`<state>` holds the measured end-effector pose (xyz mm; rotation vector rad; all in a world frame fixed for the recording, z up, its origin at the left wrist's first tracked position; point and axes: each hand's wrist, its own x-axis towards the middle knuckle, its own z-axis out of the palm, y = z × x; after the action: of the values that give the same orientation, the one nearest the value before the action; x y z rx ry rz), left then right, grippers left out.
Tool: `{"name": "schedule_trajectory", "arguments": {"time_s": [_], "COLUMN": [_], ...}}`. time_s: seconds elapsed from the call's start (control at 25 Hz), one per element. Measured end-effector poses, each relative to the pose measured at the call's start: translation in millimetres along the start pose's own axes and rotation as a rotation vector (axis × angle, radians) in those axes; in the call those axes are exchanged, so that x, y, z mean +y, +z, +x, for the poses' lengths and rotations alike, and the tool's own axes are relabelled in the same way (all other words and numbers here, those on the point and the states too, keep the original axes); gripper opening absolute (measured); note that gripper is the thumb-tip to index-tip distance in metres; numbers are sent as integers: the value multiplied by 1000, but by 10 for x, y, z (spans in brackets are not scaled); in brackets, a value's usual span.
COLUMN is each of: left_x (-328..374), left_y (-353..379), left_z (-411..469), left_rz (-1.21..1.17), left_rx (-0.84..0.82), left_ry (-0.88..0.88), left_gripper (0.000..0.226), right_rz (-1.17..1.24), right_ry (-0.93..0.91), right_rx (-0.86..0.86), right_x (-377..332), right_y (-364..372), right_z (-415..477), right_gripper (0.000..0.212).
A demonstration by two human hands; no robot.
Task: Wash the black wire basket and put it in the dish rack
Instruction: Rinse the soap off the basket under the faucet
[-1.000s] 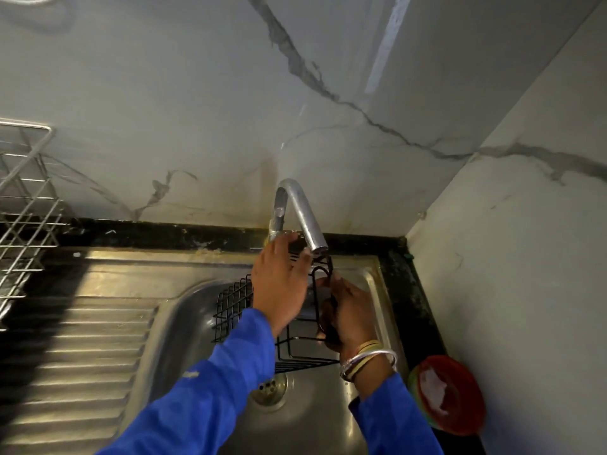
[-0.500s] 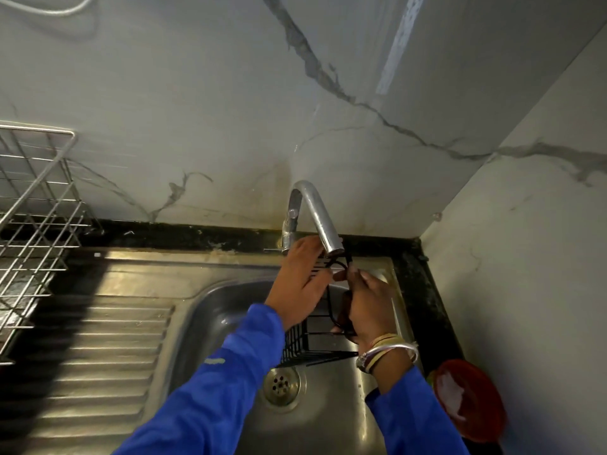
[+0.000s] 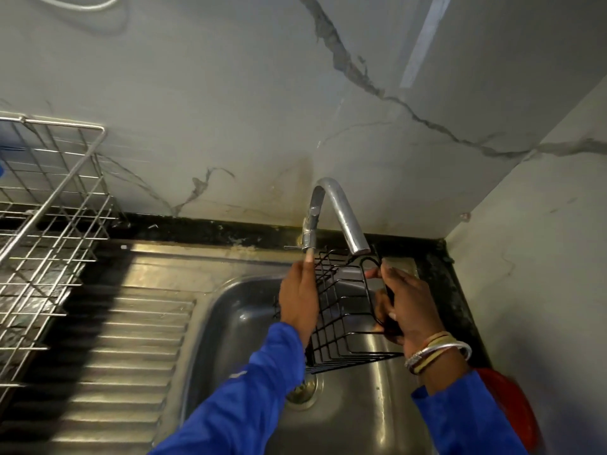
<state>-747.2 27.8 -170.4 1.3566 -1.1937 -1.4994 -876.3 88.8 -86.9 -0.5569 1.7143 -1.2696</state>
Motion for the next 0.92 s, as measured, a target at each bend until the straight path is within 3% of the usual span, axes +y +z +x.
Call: {"name": "schedule_trajectory", "arguments": {"time_s": [0.08,0.2,0.44,0.6,0.72,0.92], "left_x": [162,299,345,218,300,333], "left_y": [153,314,327,265,379,399], "left_z": [-134,-252,-36,216,116,109], "left_rz": [5,46,448,448,457,437], "left_rx": [36,-23,-263,-162,-128,-26], "left_ry": [44,94,424,296,158,315], "left_gripper": [59,86,67,75,56,48], "right_rz": [-60,-150,138,137,104,36], "right_ry": [-12,-11,150,170,150,87], "right_rx": [6,36,50,74,39,30], "right_x": [3,-36,-80,-100,-103,-24], "right_y": [22,28,-329,-409,-376,-352], "right_z": [53,83,-19,-58,7,108], "right_gripper": [38,38,31,33,33,37]}}
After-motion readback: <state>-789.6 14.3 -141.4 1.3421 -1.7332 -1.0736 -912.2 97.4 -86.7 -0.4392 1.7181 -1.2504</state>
